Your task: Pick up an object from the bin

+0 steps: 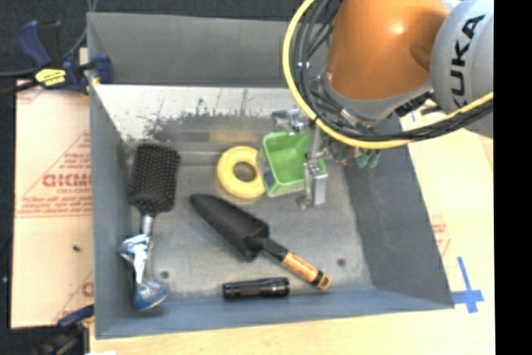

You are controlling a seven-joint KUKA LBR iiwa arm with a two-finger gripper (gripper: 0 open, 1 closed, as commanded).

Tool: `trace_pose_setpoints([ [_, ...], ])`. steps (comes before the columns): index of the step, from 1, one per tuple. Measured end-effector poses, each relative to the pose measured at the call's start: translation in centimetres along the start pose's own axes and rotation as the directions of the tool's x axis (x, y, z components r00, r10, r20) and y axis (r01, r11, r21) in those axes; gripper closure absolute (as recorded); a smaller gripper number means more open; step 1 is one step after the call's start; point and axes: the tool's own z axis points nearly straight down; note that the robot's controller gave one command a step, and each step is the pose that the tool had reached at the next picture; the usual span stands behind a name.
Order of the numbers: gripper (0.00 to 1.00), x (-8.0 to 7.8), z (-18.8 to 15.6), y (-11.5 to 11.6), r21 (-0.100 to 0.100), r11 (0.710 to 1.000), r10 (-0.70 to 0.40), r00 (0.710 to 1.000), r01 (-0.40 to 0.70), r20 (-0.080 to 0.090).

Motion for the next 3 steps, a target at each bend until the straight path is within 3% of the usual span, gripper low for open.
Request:
trace_pose_setpoints([
  [1, 0.00, -1.9, 5.8, 2.2, -0.005, 0.996, 0.093, 0.996, -0.094, -0.005],
  [2, 0.00, 1.8, 6.5, 2.2, -0.002, 0.992, 0.123, 0.992, -0.123, 0.000],
  [3, 0.00, -0.7, 11.0, 4.1, -0.005, 0.993, 0.121, 0.993, -0.121, -0.002],
])
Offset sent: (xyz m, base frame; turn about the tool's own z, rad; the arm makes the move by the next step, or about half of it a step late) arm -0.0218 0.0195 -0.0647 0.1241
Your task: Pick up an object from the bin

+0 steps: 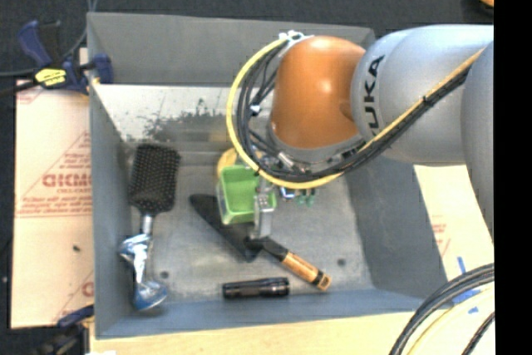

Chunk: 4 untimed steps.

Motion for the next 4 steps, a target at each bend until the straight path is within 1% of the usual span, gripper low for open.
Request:
trace_pose_setpoints([
  [1, 0.00, 0.7, -0.3, -0.2, 0.001, 1.000, 0.015, 1.000, -0.015, 0.005],
  [2, 0.00, -0.5, 8.4, -2.2, 0.002, 0.993, -0.118, 0.993, 0.118, 0.012],
  [3, 0.00, -0.4, 7.0, -1.9, 0.001, 0.991, -0.137, 0.990, 0.137, 0.013],
  [4, 0.00, -0.3, 0.1, -2.9, 0.000, 0.991, -0.134, 0.991, 0.134, 0.004],
])
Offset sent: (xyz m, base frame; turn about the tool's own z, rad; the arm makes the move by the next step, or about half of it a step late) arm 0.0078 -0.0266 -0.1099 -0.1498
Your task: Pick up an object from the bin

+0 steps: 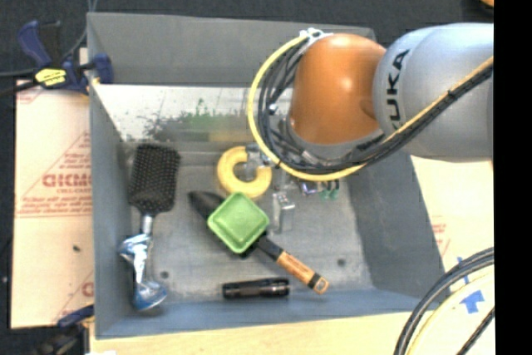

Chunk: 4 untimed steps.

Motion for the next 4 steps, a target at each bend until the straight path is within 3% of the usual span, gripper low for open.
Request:
trace_pose_setpoints([
  [1, 0.00, -0.1, -2.6, 0.0, 0.002, 1.000, 0.002, 1.000, -0.002, 0.018],
  [2, 0.00, -2.5, -1.9, -0.1, -0.002, 0.958, 0.285, 0.958, -0.285, 0.011],
  [3, 0.00, -6.6, 1.3, 1.6, -0.001, 0.995, 0.096, 0.995, -0.096, 0.024],
  [4, 0.00, -3.2, 2.3, 4.7, -0.004, 0.968, 0.252, 0.967, -0.252, 0.025],
])
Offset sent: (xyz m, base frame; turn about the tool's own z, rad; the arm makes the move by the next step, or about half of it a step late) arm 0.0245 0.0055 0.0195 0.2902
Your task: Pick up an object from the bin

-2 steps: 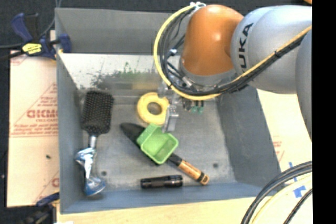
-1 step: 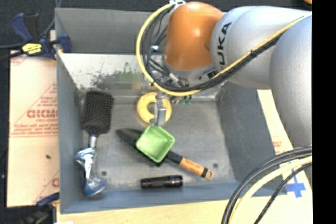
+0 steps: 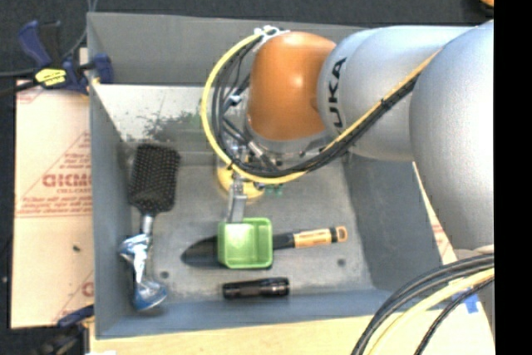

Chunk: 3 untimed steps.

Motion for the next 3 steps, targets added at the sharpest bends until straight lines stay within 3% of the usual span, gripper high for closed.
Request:
trace_pose_setpoints([
  [1, 0.00, -1.6, 1.0, -1.5, -0.004, 0.999, -0.053, 0.999, 0.053, 0.009],
  [2, 0.00, 0.0, 0.3, -2.9, -0.002, 0.988, -0.153, 0.988, 0.153, 0.009],
  [3, 0.00, -2.3, 0.7, -4.2, -0.001, 0.997, -0.079, 0.997, 0.079, 0.012],
])
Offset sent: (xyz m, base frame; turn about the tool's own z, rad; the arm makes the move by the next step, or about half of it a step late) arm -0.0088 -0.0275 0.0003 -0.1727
